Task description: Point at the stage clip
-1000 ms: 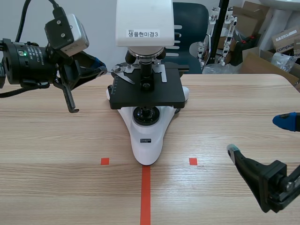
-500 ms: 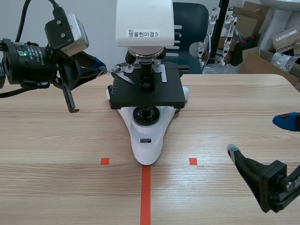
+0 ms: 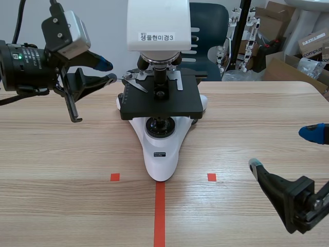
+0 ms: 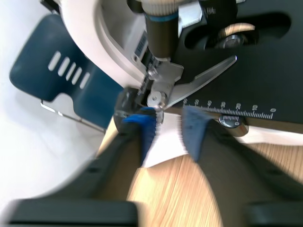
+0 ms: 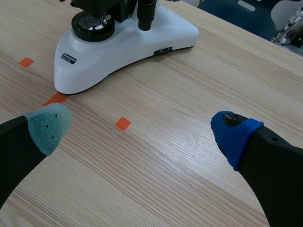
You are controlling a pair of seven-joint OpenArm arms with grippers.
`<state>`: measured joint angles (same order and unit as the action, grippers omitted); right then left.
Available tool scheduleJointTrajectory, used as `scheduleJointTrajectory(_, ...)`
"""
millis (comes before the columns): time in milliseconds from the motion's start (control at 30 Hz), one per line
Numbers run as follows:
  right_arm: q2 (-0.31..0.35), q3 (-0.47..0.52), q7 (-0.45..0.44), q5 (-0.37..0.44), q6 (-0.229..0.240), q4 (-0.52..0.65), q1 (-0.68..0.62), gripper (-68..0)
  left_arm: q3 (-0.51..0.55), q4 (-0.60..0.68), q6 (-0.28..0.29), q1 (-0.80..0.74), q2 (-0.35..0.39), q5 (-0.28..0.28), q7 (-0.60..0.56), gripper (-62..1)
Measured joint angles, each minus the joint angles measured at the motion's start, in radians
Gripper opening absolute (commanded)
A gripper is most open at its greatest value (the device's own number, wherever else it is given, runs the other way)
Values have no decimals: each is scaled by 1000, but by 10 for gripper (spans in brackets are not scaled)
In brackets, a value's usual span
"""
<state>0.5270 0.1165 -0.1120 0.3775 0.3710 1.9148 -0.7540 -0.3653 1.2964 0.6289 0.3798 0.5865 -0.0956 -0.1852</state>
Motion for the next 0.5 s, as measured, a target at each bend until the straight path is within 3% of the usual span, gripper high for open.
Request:
scheduleJointTrajectory(67, 0, 0, 0, 0, 0, 0, 0, 4, 0, 0, -7, -5, 34, 49, -39, -90)
scheduleJointTrajectory(100, 0, 0, 0, 0, 0, 0, 0, 4, 0, 1, -19, -9, 54, 89, -52, -52)
scheduleJointTrajectory(167, 0, 0, 0, 0, 0, 0, 0, 4, 0, 2, -94, -25, 90, 181, -59, 14)
scheduleJointTrajectory(233, 0, 0, 0, 0, 0, 0, 0, 4, 0, 2, -159, -40, 126, 226, -67, 14)
scheduleJointTrajectory(500, 0, 0, 0, 0, 0, 0, 0, 4, 0, 2, -162, -111, 266, 407, -158, 14)
